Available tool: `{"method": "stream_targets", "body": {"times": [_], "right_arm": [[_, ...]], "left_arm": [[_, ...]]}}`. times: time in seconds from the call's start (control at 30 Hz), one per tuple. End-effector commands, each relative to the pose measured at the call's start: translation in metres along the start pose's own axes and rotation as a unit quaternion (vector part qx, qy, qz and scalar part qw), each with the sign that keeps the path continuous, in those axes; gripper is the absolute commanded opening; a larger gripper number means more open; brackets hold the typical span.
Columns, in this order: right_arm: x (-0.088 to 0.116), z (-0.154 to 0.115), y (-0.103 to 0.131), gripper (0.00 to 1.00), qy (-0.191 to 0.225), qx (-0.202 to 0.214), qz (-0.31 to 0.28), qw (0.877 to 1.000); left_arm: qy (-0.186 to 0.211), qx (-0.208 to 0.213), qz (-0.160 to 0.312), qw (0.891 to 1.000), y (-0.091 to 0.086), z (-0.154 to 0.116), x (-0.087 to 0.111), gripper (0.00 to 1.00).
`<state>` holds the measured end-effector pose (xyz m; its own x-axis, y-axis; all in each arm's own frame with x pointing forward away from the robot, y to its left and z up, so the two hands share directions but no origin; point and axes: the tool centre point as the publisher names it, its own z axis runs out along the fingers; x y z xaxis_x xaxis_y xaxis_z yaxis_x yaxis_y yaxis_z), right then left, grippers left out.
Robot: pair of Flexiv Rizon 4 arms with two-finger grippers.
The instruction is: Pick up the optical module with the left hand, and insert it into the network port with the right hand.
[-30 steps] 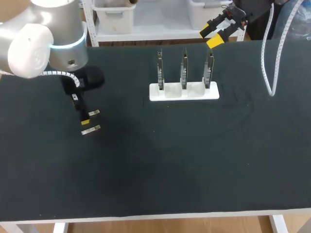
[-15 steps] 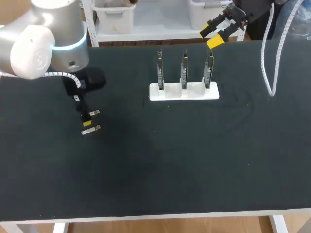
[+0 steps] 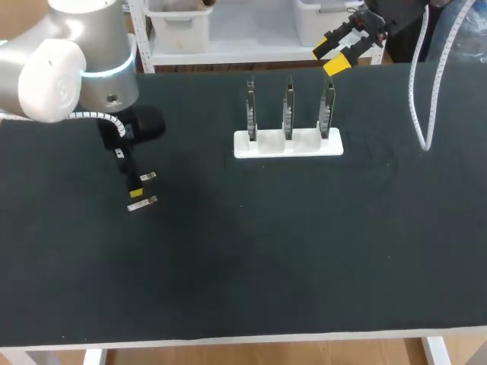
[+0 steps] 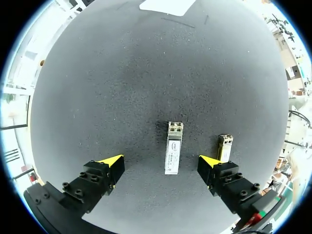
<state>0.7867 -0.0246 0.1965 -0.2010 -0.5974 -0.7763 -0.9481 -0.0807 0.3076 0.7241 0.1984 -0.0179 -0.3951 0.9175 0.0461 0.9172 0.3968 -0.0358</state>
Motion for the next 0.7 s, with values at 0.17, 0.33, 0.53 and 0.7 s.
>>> {"method": "stream_targets", "body": {"times": [0.17,0.33,0.53,0.7], "right_arm": [[0.0002,-0.0002,0.0012,1.00,0.000,0.001,-0.001,1.000],[0.0002,-0.0002,0.0012,1.00,0.000,0.001,-0.001,1.000],[0.0002,-0.0002,0.0012,1.00,0.000,0.001,-0.001,1.000],[0.0002,-0.0002,0.0012,1.00,0.000,0.001,-0.001,1.000]], "left_arm": [[-0.001,0.005,0.000,1.000,0.0018,0.0016,-0.0009,1.00],[-0.002,0.006,-0.001,1.000,0.0017,0.0018,-0.0010,1.00],[-0.004,0.006,-0.001,1.000,0.0016,0.0016,-0.0022,1.00],[-0.007,0.007,-0.005,1.000,0.0040,-0.0001,-0.0023,1.00]]}}
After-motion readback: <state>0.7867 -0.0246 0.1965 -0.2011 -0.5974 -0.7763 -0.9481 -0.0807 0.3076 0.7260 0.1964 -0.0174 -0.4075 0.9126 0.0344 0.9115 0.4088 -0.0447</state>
